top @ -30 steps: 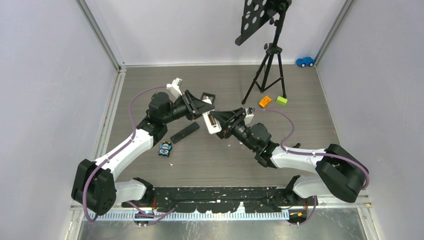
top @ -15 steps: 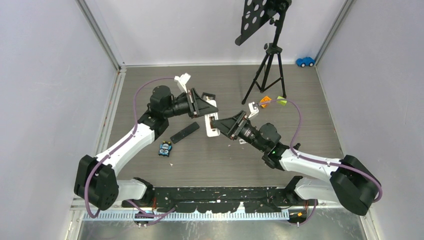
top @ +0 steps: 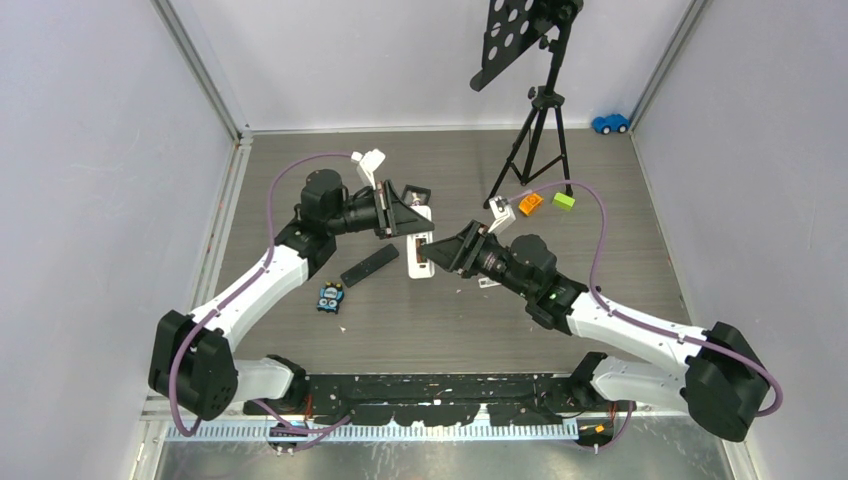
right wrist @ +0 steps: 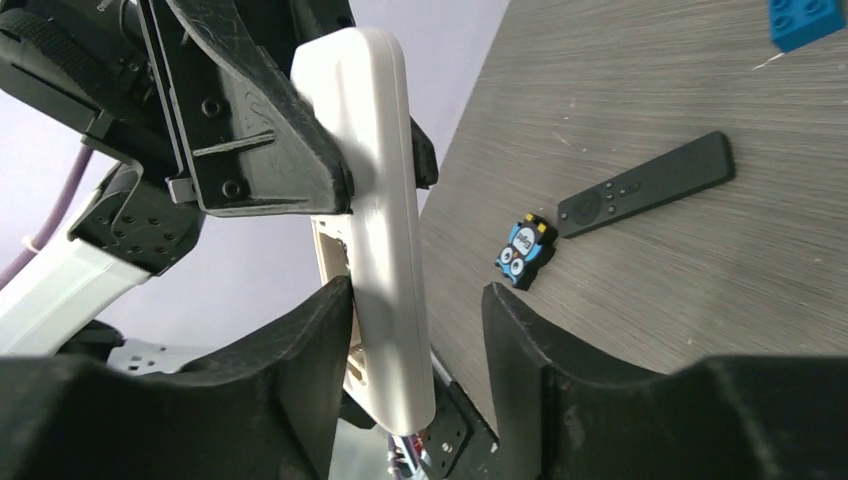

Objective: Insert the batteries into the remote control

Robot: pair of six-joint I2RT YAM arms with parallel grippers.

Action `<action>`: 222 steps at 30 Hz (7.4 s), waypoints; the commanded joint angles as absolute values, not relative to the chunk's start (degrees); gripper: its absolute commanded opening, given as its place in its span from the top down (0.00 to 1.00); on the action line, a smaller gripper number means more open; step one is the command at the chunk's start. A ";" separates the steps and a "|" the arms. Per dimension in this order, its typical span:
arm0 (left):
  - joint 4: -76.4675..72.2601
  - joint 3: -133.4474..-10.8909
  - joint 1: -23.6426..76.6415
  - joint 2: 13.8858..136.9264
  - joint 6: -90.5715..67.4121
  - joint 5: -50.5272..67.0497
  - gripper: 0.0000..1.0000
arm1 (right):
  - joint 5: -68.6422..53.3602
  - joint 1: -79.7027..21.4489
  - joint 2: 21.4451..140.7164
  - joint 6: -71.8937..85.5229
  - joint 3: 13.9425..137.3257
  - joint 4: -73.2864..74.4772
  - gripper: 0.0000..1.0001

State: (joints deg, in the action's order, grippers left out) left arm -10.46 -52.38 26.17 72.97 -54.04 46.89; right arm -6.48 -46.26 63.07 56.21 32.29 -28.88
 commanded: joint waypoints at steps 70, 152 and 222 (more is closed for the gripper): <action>3.46 -58.16 24.52 65.43 -43.06 39.05 1.00 | -30.18 -38.59 67.73 67.32 29.58 -56.07 0.22; 6.42 -53.52 24.52 67.78 -40.43 25.09 1.00 | 5.38 -22.93 73.94 38.54 42.90 6.90 0.96; -55.02 -40.65 31.82 90.84 -82.54 35.10 1.00 | 1.19 -46.04 62.08 30.62 50.92 12.97 0.73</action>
